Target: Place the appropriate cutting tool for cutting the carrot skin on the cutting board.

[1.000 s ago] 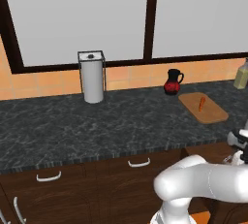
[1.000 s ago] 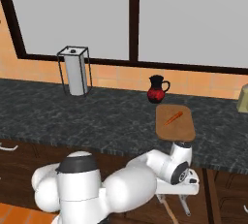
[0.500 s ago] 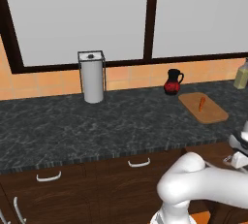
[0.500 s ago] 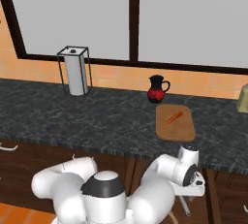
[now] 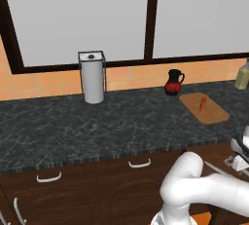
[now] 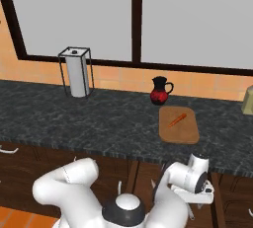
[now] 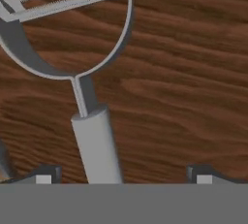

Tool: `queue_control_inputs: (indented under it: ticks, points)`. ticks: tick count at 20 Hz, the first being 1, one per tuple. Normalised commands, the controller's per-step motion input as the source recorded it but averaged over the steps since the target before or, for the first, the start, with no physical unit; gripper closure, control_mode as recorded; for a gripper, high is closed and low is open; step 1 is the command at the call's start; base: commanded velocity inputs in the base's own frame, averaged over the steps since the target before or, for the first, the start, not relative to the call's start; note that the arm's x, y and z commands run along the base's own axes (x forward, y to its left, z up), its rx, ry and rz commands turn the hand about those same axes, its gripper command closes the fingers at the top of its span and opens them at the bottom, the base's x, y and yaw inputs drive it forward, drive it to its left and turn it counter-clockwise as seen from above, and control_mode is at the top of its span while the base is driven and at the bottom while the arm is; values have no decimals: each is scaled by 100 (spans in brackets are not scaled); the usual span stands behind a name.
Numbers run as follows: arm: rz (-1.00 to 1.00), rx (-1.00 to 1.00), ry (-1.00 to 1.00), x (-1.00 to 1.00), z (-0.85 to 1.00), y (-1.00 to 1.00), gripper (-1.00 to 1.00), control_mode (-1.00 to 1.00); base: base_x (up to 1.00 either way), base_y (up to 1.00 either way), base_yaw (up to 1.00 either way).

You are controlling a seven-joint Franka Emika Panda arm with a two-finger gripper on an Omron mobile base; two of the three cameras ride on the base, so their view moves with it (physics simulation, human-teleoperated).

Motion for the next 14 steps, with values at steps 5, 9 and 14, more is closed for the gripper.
queue_control_inputs:
  ticks: [5,9,14]
  points:
    - [0,0,0,3,-38,-1,-100,-100,0,0,0]
    - [0,0,0,-25,-41,0,100,-100,0,0,0]
    - [0,0,3,-55,-18,0,100,-100,0,0,0]
